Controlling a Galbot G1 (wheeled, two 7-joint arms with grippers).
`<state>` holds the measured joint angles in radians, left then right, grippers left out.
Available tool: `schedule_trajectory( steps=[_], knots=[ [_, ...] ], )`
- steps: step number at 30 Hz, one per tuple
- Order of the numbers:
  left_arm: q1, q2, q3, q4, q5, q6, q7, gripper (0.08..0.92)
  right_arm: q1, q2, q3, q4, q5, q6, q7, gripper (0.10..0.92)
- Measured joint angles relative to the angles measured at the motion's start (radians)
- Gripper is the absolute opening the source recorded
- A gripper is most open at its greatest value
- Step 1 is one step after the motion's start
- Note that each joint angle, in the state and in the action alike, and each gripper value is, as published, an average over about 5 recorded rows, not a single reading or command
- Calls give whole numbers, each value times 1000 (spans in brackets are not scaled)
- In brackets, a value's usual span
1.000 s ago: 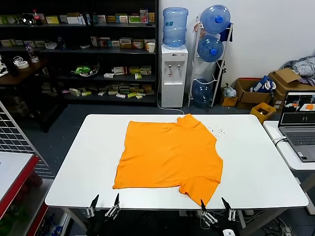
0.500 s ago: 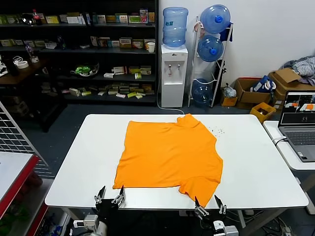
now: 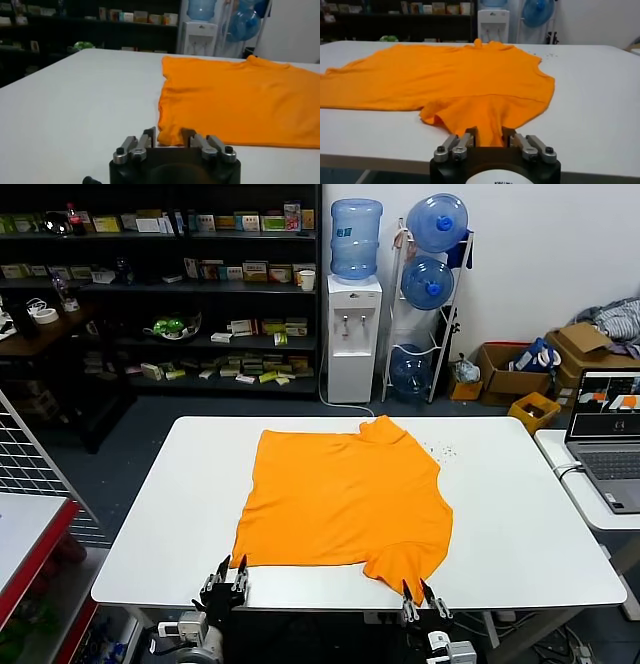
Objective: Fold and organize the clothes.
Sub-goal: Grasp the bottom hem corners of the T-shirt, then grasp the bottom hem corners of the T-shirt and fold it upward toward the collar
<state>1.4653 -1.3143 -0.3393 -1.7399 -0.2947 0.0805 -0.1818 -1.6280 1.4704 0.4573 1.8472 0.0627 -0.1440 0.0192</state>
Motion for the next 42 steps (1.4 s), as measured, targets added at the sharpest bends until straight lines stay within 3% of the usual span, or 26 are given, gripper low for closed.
schedule_trajectory(
  steps=[5, 9, 30, 42],
  knots=[
    [4, 0, 5, -8, -1, 3, -7, 186, -12, -10, 0, 13, 10, 3, 11, 137],
    [17, 9, 14, -33, -10, 11, -20, 105, -34, -26, 2, 42, 23, -2, 23, 125],
    [262, 134, 44, -330, -91, 43, -137, 97, -274, -162, 42, 254, 78, 31, 107, 125],
    [178, 164, 66, -337, -152, 49, -155, 97, -81, -249, 25, 231, 161, -3, 148, 125]
  ],
)
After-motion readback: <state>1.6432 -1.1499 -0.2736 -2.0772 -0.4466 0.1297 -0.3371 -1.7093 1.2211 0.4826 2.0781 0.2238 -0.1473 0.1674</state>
